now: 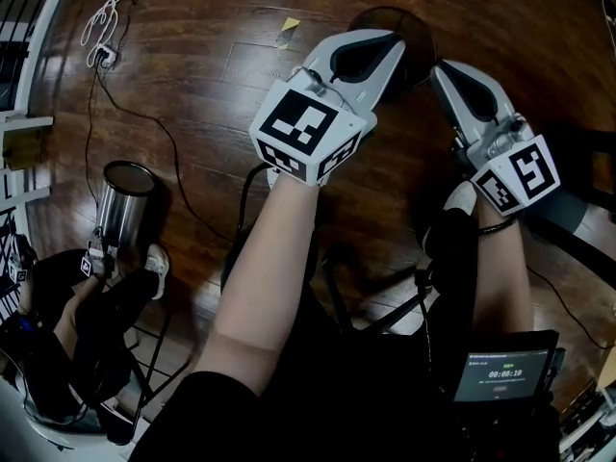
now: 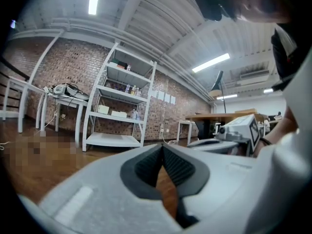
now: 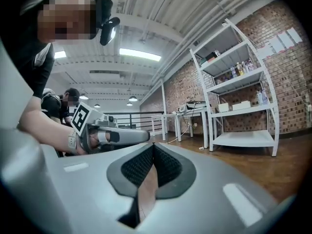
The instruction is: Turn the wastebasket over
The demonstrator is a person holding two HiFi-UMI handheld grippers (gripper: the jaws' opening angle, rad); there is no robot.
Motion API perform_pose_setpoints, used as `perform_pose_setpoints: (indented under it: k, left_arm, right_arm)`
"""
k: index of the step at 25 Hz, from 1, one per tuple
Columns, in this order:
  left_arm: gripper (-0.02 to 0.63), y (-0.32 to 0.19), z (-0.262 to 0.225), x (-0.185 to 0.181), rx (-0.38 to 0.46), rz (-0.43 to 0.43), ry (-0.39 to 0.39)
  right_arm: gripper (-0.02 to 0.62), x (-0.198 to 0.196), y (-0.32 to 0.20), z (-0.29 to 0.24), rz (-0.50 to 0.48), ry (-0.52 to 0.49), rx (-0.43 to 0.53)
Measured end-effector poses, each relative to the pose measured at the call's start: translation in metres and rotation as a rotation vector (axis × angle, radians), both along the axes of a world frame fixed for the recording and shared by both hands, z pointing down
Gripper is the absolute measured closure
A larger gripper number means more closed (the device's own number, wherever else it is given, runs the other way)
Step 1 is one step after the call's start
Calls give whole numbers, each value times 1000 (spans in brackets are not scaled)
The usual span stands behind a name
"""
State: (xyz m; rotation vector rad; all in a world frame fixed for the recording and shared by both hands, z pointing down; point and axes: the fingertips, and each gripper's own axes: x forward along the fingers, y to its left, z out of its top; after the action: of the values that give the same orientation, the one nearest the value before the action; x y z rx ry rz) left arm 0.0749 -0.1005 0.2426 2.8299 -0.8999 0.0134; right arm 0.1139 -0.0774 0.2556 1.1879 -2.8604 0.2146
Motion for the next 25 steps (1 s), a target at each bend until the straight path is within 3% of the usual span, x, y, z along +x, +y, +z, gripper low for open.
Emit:
perform_pose_setpoints:
  k: [19, 25]
  left_arm:
    - [603, 36, 15, 15, -18, 16, -1]
    - [603, 37, 20, 15, -25, 14, 1]
  right_arm:
    - [586, 20, 25, 4, 2, -7, 20]
    - [586, 3, 26, 10, -47, 27, 34]
